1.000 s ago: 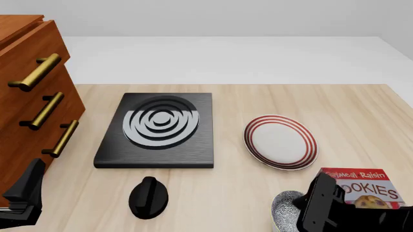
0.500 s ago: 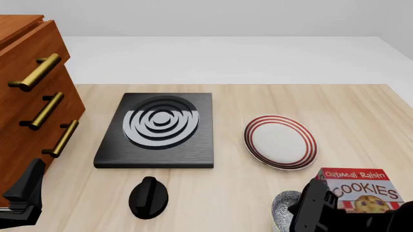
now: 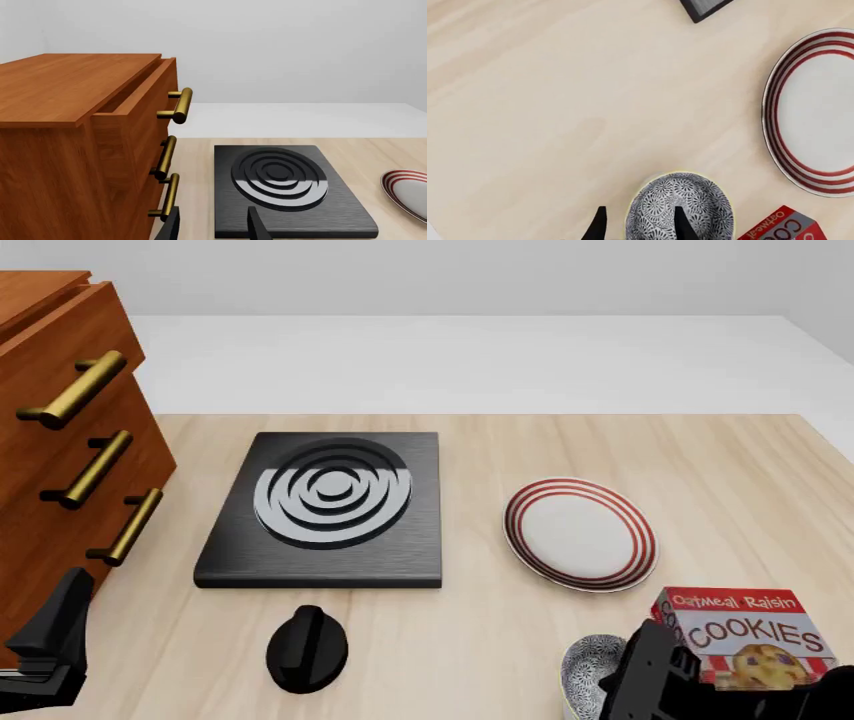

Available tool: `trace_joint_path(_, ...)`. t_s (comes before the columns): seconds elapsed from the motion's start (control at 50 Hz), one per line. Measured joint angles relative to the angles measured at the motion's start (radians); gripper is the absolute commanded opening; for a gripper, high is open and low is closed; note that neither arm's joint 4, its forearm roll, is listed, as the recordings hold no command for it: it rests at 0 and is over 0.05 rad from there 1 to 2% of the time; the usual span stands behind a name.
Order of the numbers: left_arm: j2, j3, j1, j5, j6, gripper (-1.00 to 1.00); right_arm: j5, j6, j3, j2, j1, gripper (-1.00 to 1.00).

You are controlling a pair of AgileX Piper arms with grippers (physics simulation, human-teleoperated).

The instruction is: Pick the akita bowl on the ramekin and place it on the plate.

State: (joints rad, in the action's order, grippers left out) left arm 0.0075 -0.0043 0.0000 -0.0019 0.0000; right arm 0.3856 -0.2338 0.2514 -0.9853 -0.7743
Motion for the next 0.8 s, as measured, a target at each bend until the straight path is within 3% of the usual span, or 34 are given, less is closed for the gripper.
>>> trace_joint_path(0.56, 0.000, 0.000, 0.000, 0.000, 0.000, 1.00, -0.028, 0.056, -0.040, -0.013, -0.030, 1.00)
trace_joint_path(0.58, 0.000, 0.000, 0.000, 0.000, 0.000, 1.00, -0.027, 0.054, -0.040, -0.011, -0.028, -1.00)
trace_joint_path(0.8, 0.000, 0.000, 0.000, 0.000, 0.000, 1.00, -0.018, 0.004, -0.004, 0.020, 0.011, -1.00)
